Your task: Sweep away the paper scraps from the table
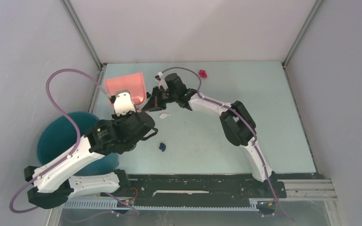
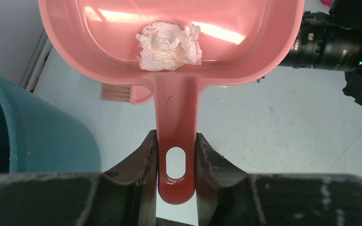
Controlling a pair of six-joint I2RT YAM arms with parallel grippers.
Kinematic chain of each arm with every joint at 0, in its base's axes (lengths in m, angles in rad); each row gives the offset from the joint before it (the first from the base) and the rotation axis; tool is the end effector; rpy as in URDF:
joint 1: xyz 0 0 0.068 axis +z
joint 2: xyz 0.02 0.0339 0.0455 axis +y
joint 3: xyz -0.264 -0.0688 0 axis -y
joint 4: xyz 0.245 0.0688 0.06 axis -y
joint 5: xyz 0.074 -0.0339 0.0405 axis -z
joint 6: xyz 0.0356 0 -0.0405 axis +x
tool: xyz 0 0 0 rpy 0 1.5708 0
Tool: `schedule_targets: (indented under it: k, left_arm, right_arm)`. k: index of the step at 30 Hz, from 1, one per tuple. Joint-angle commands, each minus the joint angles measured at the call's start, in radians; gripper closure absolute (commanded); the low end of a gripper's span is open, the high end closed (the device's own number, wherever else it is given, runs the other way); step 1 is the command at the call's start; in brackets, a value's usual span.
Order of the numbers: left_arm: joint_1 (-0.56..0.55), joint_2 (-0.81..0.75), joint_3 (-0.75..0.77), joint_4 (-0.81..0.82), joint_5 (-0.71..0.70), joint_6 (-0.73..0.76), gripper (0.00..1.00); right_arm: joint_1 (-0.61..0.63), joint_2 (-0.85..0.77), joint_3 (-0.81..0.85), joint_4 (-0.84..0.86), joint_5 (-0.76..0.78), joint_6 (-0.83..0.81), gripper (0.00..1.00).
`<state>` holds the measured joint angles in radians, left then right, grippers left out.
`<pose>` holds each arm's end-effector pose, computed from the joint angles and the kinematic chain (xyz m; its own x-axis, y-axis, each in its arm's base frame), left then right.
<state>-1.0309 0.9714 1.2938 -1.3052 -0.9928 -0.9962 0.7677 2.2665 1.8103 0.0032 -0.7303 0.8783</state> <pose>0.0956 -0.1016 0.3883 -0.4254 -0.1824 -0.8865 -0.2341 0.9683 -0.0869 0.3619 0.3824 0.2181 -0.9314 -0.1021 -0.3494 -0.3635 0.3102 0.8784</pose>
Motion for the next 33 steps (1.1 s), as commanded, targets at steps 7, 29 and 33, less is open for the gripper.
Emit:
schedule_targets:
  k: [7, 29, 33]
  left_arm:
    - [0.006, -0.04, 0.008, -0.027, -0.028, -0.057, 1.0]
    - [0.006, -0.148, -0.1, 0.064, 0.087, 0.039, 1.0]
    - [0.006, -0.145, -0.092, 0.08, 0.101, 0.066, 1.0]
  right_arm:
    - [0.093, 0.261, 0.444, -0.254, 0.244, 0.16, 1.0]
    - [-0.034, -0.37, -0.349, -0.787, 0.555, -0.412, 1.0]
    - [-0.185, -0.513, -0.47, -0.945, 0.545, -0.578, 1.0]
